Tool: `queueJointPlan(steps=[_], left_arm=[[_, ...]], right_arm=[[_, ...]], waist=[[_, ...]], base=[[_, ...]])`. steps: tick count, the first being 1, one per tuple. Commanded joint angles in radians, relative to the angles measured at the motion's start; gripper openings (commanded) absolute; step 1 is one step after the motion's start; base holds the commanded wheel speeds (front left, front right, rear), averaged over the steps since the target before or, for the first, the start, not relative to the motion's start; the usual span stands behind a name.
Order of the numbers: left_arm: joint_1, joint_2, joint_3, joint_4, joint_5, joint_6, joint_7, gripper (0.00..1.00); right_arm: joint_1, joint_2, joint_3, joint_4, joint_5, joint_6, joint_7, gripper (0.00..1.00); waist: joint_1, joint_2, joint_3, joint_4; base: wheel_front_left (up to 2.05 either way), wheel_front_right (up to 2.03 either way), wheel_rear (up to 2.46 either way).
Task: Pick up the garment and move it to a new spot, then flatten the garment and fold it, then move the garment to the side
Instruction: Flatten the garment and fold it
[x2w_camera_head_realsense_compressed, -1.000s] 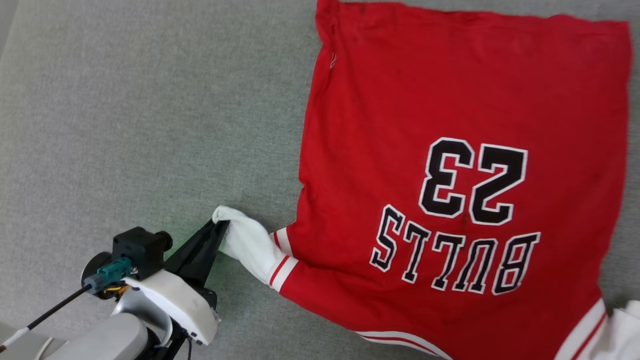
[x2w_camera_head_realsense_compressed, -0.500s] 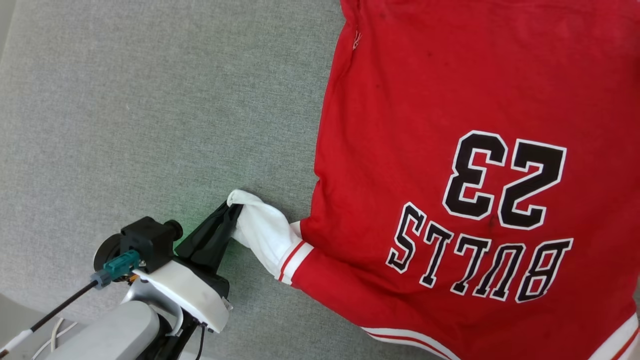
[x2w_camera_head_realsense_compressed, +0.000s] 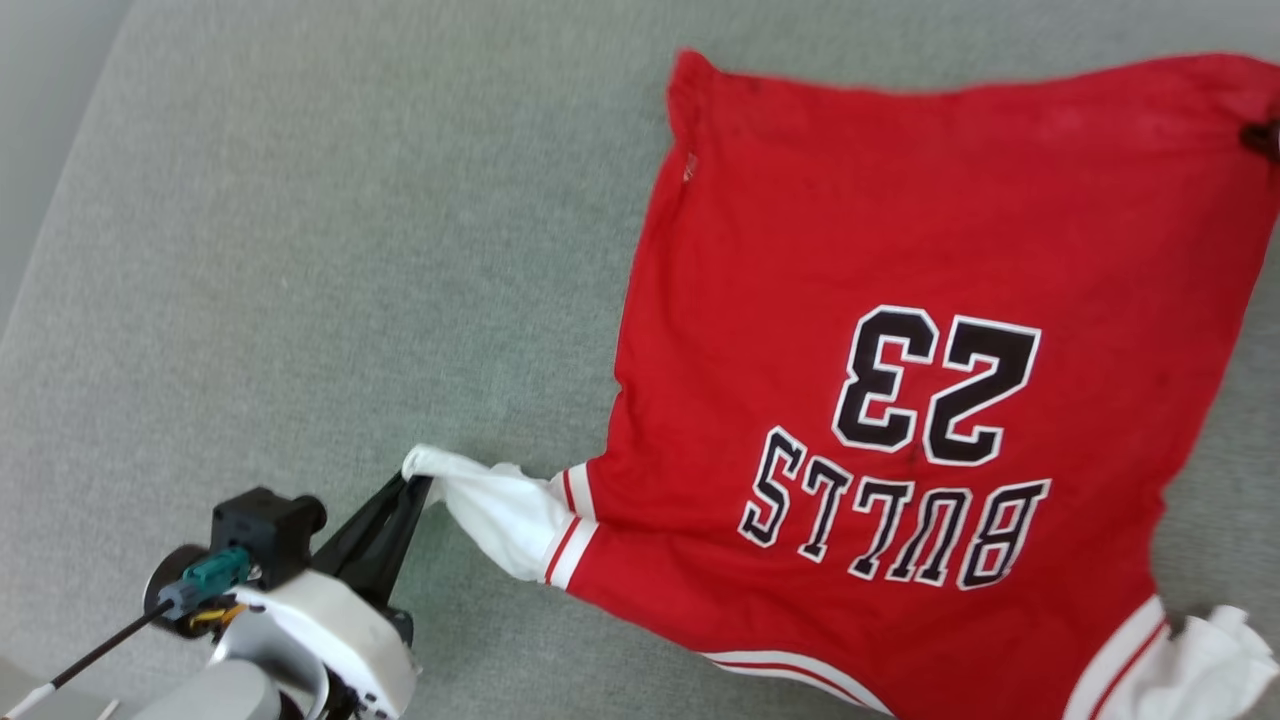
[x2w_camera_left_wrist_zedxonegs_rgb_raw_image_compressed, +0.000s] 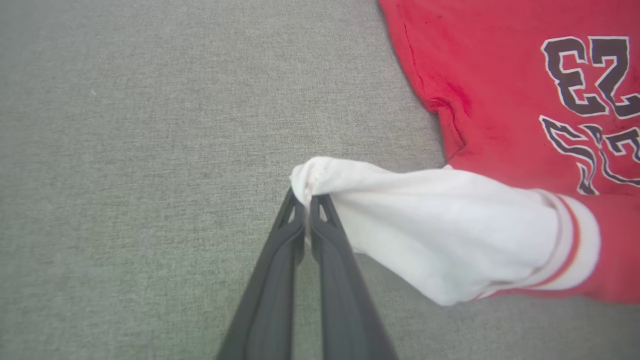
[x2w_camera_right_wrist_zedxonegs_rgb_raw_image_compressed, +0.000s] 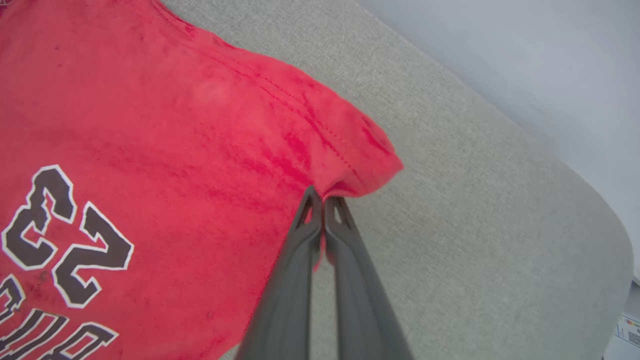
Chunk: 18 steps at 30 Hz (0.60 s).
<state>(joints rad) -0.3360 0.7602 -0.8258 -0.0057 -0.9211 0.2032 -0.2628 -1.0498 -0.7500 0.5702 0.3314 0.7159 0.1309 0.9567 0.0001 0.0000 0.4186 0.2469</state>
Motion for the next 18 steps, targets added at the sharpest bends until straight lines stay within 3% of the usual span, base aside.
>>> queueJointPlan(steps=[1, 10, 18], left_arm=[[0.023, 0.009, 0.004, -0.005, -0.008, 0.009, 0.0, 0.0], [0.106, 0.046, 0.003, -0.036, -0.037, 0.048, 0.007, 0.0], [0.164, 0.078, 0.01, -0.065, -0.054, 0.075, 0.005, 0.0]], right_arm=[[0.036, -0.036, 0.011, -0.035, 0.023, 0.0, -0.021, 0.0], [0.348, -0.274, 0.033, -0.259, 0.115, 0.0, -0.148, 0.0], [0.794, -0.331, -0.025, -0.27, 0.167, 0.0, -0.239, 0.0]], waist=[[-0.0001, 0.0, -0.073, -0.04], [-0.0001, 0.0, -0.184, -0.109], [-0.0001, 0.0, -0.221, -0.161]], base=[[0.0, 0.0, 0.0], [0.0, 0.0, 0.0], [0.0, 0.0, 0.0]])
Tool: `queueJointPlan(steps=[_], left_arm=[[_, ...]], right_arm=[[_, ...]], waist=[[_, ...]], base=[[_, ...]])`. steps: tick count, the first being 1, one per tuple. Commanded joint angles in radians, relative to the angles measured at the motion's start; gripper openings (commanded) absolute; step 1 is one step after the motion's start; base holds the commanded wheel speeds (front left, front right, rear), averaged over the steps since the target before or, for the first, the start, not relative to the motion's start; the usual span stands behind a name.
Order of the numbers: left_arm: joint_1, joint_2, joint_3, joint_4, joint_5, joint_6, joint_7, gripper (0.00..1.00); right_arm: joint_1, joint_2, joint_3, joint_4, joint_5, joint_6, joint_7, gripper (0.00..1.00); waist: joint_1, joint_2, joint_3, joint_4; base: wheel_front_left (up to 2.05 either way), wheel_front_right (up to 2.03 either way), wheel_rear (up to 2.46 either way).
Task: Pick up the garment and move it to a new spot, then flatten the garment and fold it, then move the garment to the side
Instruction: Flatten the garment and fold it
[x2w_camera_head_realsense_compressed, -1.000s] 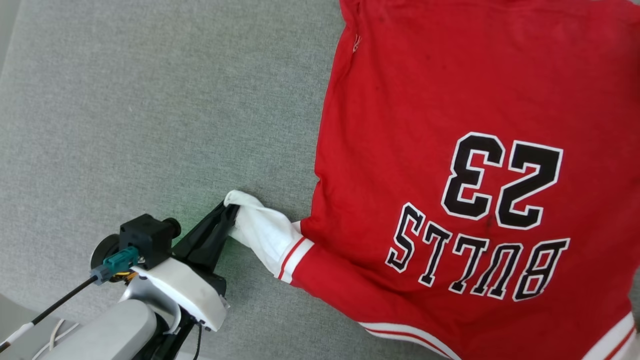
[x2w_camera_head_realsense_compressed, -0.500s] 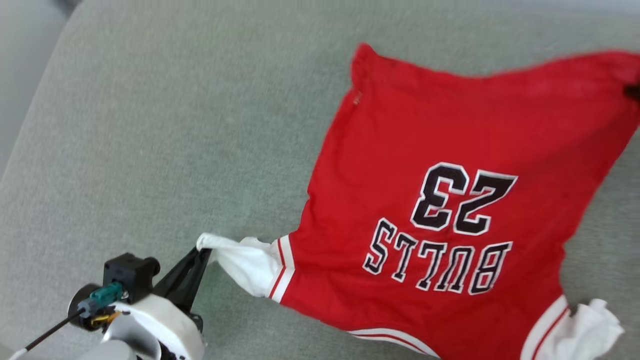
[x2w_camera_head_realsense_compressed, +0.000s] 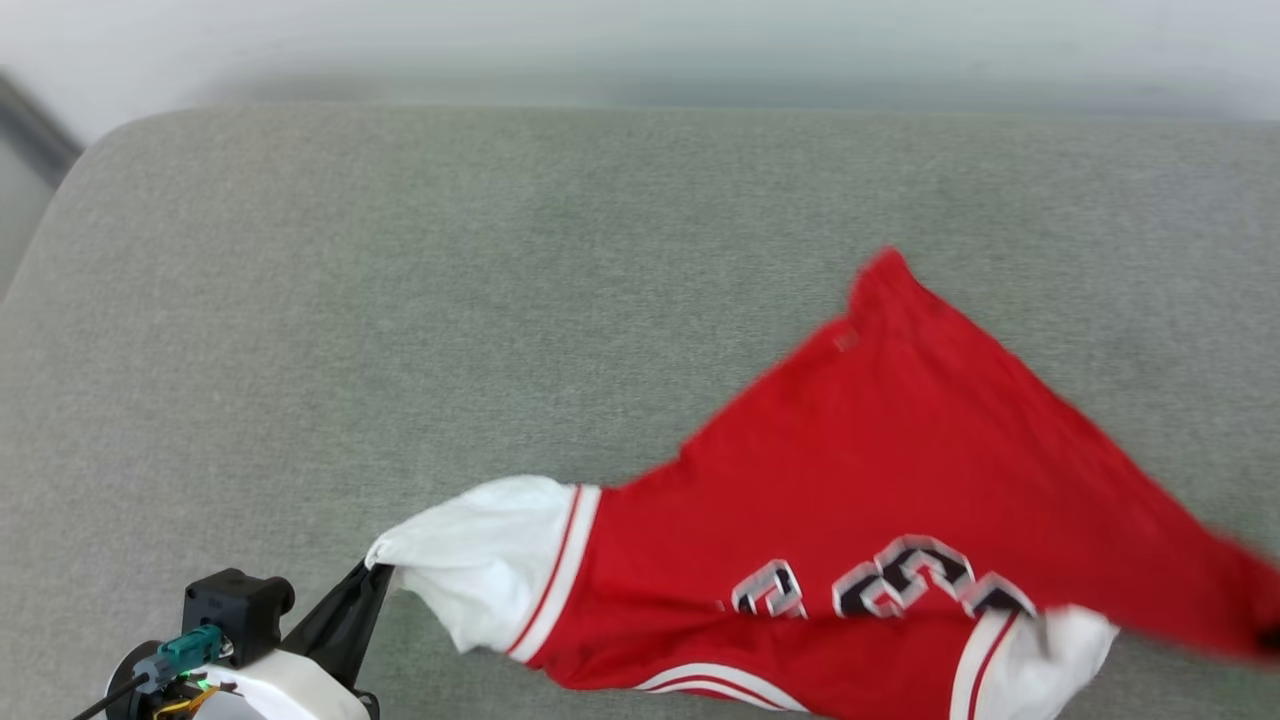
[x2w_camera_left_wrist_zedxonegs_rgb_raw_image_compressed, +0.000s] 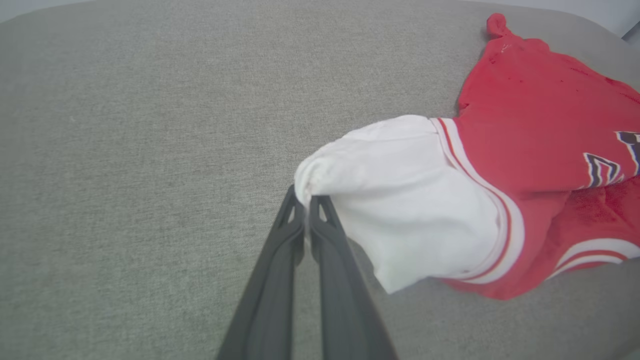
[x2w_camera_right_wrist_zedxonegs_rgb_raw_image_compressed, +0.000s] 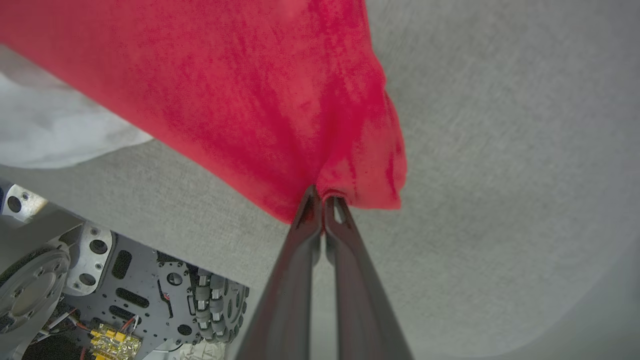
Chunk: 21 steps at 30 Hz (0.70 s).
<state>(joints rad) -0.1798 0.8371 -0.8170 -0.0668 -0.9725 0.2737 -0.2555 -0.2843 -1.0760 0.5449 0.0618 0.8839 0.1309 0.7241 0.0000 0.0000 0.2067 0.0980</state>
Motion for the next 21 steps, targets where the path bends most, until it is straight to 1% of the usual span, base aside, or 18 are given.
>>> queueJointPlan(steps=[1, 5, 9, 10, 11, 14, 19, 21], left_arm=[[0.01, 0.003, 0.001, -0.006, -0.002, 0.008, -0.002, 0.0], [0.016, 0.006, 0.002, -0.013, -0.005, 0.009, -0.002, 0.0], [0.014, 0.006, 0.004, -0.012, -0.002, 0.01, -0.003, 0.0], [0.012, 0.005, 0.004, -0.012, -0.001, 0.011, -0.003, 0.0], [0.011, 0.003, 0.004, -0.011, 0.0, 0.01, -0.003, 0.0], [0.005, -0.002, 0.001, -0.009, 0.003, 0.008, -0.003, 0.0], [-0.014, -0.015, -0.003, -0.011, 0.014, 0.007, -0.003, 0.0], [-0.022, -0.02, -0.004, -0.012, 0.021, 0.004, -0.003, 0.0]], right_arm=[[0.081, -0.002, -0.002, 0.004, 0.002, 0.0, -0.014, 0.0], [0.257, 0.045, -0.012, 0.032, 0.017, 0.0, -0.047, 0.0], [0.329, 0.107, -0.069, 0.052, 0.022, 0.0, -0.092, 0.0], [0.33, 0.119, -0.09, 0.05, 0.015, 0.0, -0.105, 0.4], [0.328, 0.122, -0.112, 0.043, 0.007, 0.0, -0.112, 1.0], [0.298, 0.115, -0.176, -0.002, -0.021, 0.0, -0.123, 1.0], [0.201, 0.092, -0.301, -0.125, -0.079, -0.001, -0.119, 1.0], [0.142, 0.086, -0.318, -0.173, -0.108, -0.001, -0.093, 1.0]], waist=[[0.0, 0.0, -0.011, -0.015], [0.0, 0.0, -0.006, -0.024], [0.0, 0.0, 0.004, -0.03], [0.0, 0.0, 0.005, -0.032], [0.0, 0.0, 0.006, -0.033], [0.0, 0.0, 0.006, -0.034], [0.0, 0.0, 0.022, -0.023], [0.0, 0.0, 0.035, -0.016]], base=[[0.0, 0.0, 0.0], [0.0, 0.0, 0.0], [0.0, 0.0, 0.0], [0.0, 0.0, 0.0], [0.0, 0.0, 0.0], [0.0, 0.0, 0.0], [0.0, 0.0, 0.0], [0.0, 0.0, 0.0]])
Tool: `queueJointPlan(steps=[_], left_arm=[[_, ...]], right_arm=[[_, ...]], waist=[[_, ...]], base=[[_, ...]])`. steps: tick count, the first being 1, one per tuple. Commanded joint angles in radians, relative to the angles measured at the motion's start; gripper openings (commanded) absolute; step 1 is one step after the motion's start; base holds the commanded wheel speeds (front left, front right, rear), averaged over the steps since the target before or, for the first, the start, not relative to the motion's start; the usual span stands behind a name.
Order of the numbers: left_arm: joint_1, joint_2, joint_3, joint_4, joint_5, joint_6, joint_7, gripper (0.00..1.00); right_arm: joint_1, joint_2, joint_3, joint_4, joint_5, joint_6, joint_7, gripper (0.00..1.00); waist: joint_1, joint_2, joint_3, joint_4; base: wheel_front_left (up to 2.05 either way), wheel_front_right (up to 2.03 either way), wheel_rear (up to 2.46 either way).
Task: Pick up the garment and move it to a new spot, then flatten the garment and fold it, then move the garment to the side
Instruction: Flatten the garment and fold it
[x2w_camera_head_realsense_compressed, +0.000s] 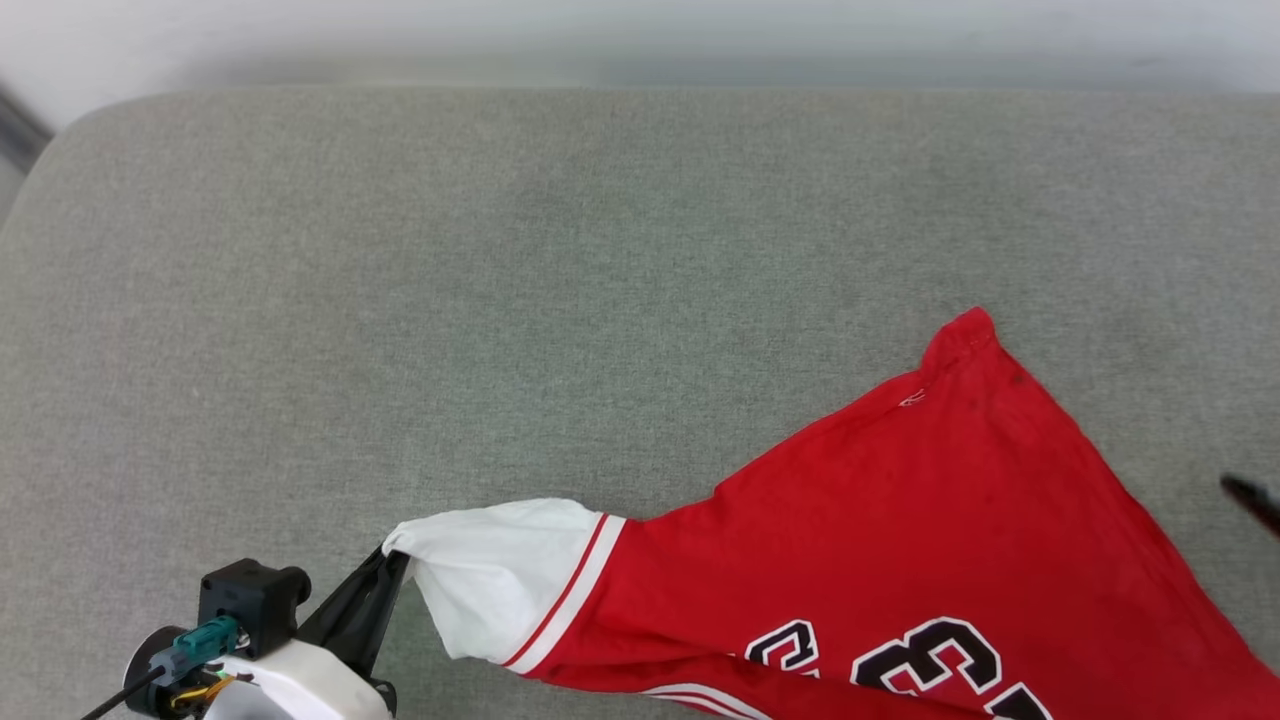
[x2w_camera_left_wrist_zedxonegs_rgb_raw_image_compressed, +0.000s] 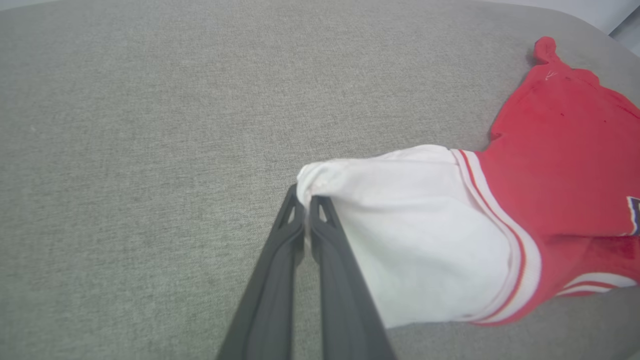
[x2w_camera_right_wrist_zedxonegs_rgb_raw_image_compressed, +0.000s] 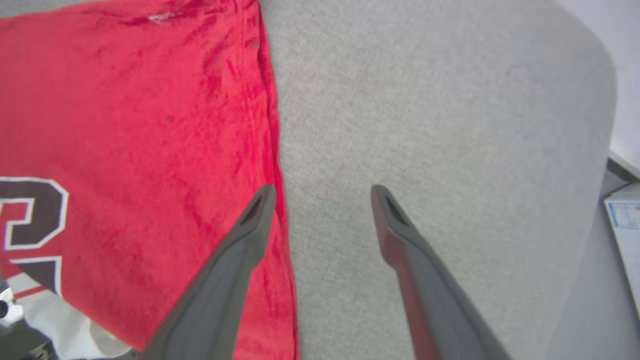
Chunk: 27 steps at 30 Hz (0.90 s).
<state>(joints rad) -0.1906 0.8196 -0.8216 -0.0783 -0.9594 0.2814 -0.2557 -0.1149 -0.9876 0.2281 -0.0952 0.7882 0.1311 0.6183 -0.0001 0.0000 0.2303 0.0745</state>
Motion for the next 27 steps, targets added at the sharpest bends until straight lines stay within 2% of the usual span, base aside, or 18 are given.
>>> queueJointPlan(steps=[1, 4, 7, 14, 20, 27], left_arm=[[-0.019, -0.006, 0.0, -0.001, 0.012, -0.006, -0.003, 0.0], [-0.043, -0.016, -0.005, 0.004, 0.027, -0.014, 0.001, 0.0], [-0.071, -0.028, -0.01, 0.007, 0.04, -0.022, 0.004, 0.0], [-0.131, -0.051, -0.019, 0.014, 0.072, -0.039, 0.011, 0.0], [-0.176, -0.069, -0.023, 0.015, 0.094, -0.046, 0.013, 0.0], [-0.2, -0.077, -0.021, 0.022, 0.101, -0.048, 0.012, 0.0]], right_arm=[[-0.062, -0.007, -0.001, -0.036, -0.026, -0.001, 0.031, 1.0], [-0.188, -0.01, 0.042, -0.085, -0.066, -0.001, 0.107, 1.0], [-0.326, -0.003, 0.132, -0.09, -0.097, -0.001, 0.214, 1.0], [-0.636, 0.122, 0.35, 0.081, -0.125, -0.001, 0.411, 1.0], [-0.768, 0.228, 0.462, 0.273, -0.148, -0.001, 0.412, 1.0], [-0.74, 0.271, 0.577, 0.391, -0.1, 0.0, 0.359, 1.0]], waist=[[0.0001, 0.0, 0.019, 0.013], [0.0001, 0.0, 0.044, 0.034], [0.0001, 0.0, 0.072, 0.054], [0.0001, 0.0, 0.144, 0.092], [0.0001, 0.0, 0.207, 0.115], [0.0001, 0.0, 0.238, 0.122]], base=[[0.0, 0.0, 0.0], [0.0, 0.0, 0.0], [0.0, 0.0, 0.0], [0.0, 0.0, 0.0], [0.0, 0.0, 0.0], [0.0, 0.0, 0.0]])
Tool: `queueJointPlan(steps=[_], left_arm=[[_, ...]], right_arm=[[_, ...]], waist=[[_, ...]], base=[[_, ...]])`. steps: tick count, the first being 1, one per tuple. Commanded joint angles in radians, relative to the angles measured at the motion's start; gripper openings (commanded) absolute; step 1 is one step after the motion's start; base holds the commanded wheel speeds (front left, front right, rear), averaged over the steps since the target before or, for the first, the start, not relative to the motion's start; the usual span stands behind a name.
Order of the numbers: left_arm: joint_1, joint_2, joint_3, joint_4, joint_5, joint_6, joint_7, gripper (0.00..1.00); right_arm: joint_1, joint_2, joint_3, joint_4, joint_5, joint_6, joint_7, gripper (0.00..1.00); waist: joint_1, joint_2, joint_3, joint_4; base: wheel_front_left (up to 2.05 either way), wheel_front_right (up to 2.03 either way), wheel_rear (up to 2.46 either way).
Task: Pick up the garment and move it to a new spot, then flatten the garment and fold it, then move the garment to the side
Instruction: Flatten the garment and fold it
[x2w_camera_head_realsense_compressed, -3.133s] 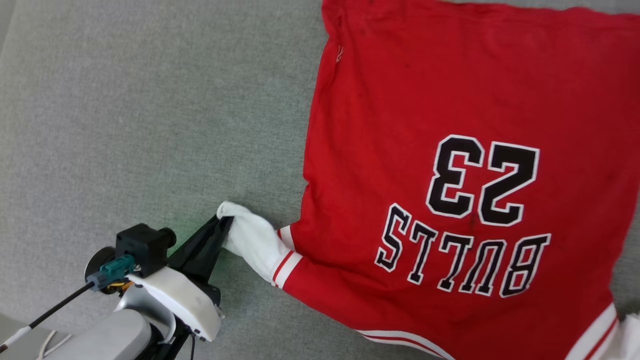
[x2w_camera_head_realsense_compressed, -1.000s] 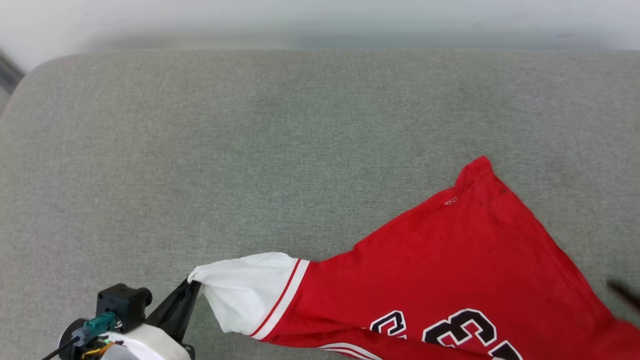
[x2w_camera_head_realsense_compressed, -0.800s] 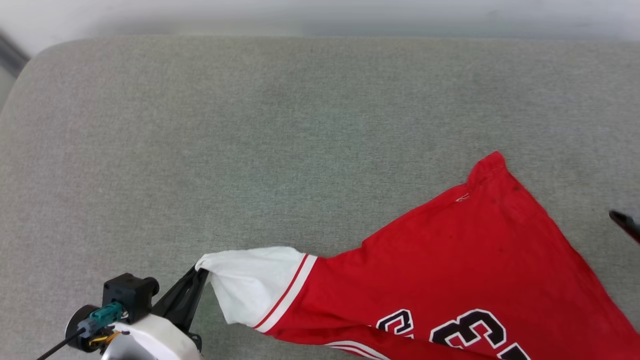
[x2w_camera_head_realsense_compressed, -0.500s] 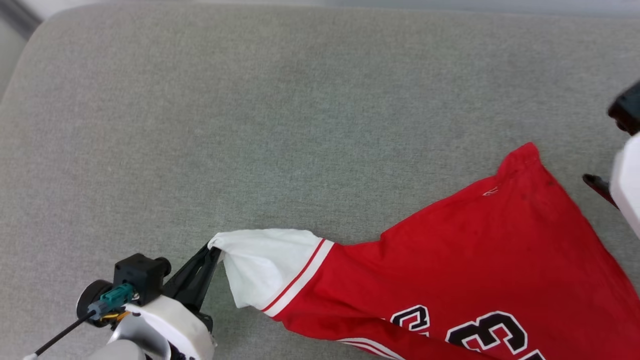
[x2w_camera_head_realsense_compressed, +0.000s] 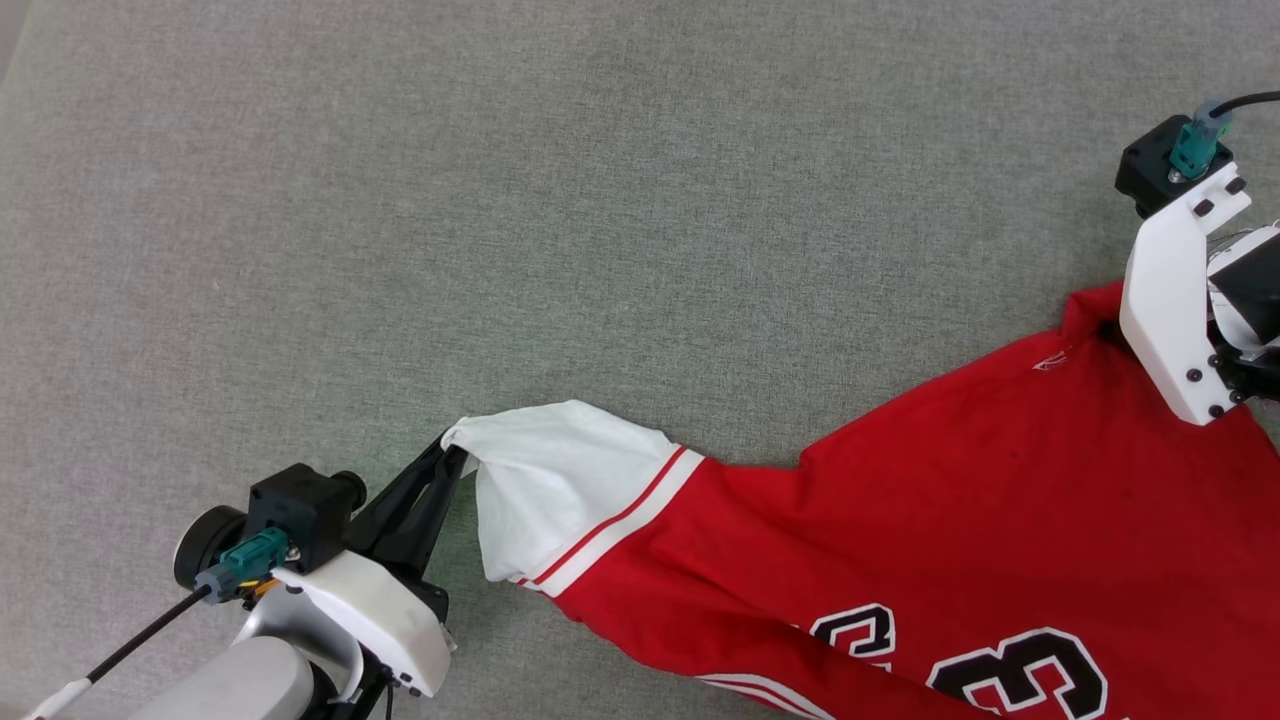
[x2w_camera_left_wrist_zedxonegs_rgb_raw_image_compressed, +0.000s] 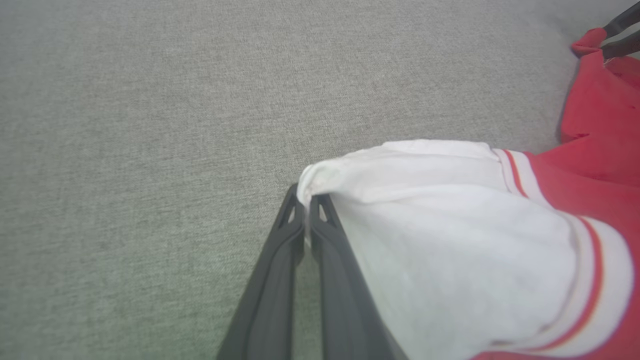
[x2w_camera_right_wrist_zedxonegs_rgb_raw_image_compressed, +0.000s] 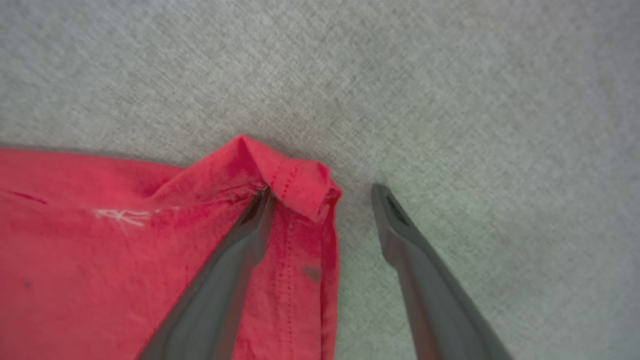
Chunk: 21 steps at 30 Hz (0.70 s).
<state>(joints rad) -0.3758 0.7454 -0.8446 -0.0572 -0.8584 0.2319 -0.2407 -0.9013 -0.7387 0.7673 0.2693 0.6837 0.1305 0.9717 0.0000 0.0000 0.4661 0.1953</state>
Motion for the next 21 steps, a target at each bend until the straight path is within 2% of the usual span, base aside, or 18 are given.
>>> queueJointPlan(steps=[1, 3, 4, 5, 14, 21], left_arm=[[-0.017, -0.004, 0.003, 0.002, 0.0, 0.001, -0.003, 0.0], [-0.019, -0.005, 0.003, 0.006, 0.0, 0.0, -0.003, 0.0], [-0.02, -0.005, 0.001, 0.009, 0.0, -0.002, -0.002, 0.0], [-0.02, -0.005, 0.0, 0.011, 0.0, -0.003, -0.001, 0.0], [-0.037, 0.024, -0.001, 0.034, 0.009, -0.02, 0.014, 0.0], [-0.154, 0.064, 0.02, -0.006, 0.047, -0.034, 0.077, 0.0]], right_arm=[[0.058, 0.02, 0.063, 0.036, 0.013, 0.0, 0.0, 1.0], [0.074, 0.012, 0.101, 0.053, 0.032, 0.002, -0.015, 1.0], [0.073, 0.008, 0.113, 0.058, 0.04, 0.002, -0.03, 0.27], [0.07, 0.005, 0.121, 0.064, 0.048, 0.002, -0.046, 0.0], [-0.054, -0.018, 0.108, 0.055, 0.096, 0.0, -0.276, 0.0], [-0.112, -0.046, 0.096, 0.024, 0.114, 0.0, -0.419, 0.0]], waist=[[0.0, 0.0, 0.004, 0.001], [0.0, 0.0, 0.005, -0.002], [0.0, 0.0, 0.004, -0.004], [0.0, 0.0, 0.0, -0.007], [0.0, 0.0, -0.106, -0.039], [0.0, 0.0, -0.176, -0.073]], base=[[0.0, 0.0, 0.0], [0.0, 0.0, 0.0], [0.0, 0.0, 0.0], [0.0, 0.0, 0.0], [0.0, 0.0, 0.0], [0.0, 0.0, 0.0]])
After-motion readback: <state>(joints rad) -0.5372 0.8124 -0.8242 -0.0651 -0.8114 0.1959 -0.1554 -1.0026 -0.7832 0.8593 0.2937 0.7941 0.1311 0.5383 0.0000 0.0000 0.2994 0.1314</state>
